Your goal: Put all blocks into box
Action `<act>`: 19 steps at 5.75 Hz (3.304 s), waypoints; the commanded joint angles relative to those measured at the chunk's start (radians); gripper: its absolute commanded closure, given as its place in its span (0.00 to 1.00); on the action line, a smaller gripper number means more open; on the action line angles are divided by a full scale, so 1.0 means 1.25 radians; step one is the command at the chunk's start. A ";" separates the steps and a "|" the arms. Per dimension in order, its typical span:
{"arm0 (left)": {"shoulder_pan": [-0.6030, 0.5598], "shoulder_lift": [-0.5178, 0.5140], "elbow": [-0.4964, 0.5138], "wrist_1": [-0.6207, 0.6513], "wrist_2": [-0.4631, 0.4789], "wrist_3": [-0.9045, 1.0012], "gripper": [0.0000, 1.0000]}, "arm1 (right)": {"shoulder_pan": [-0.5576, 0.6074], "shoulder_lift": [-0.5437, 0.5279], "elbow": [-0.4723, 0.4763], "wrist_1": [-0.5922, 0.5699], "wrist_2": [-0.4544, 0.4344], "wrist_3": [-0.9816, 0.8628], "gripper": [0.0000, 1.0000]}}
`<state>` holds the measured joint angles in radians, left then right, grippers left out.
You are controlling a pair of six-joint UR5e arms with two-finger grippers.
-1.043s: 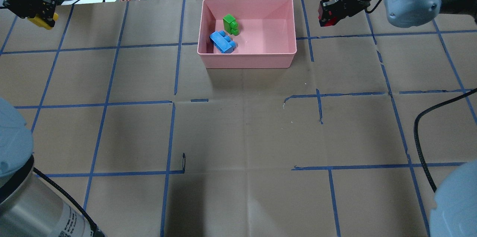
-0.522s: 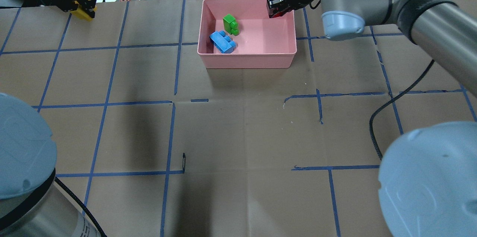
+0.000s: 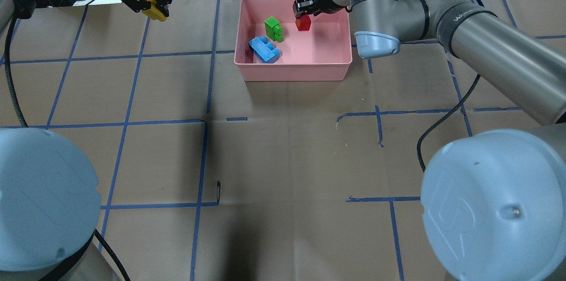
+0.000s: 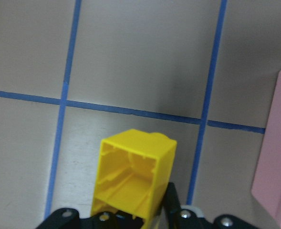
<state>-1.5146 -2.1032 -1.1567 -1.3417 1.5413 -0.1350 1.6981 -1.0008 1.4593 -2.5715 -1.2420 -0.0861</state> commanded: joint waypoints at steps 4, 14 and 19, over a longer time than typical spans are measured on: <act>-0.199 -0.088 0.027 0.146 -0.025 -0.386 1.00 | -0.164 -0.171 0.014 0.415 -0.094 -0.152 0.00; -0.102 0.110 0.011 -0.122 0.001 0.004 0.01 | -0.040 -0.504 0.111 0.933 -0.259 0.054 0.00; -0.006 0.451 -0.343 -0.177 0.032 0.243 0.01 | -0.043 -0.508 0.108 0.893 -0.262 0.065 0.00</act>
<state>-1.5371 -1.5912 -1.5370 -1.5636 1.5842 0.1485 1.6443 -1.6353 1.5955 -1.4545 -1.5678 -0.0046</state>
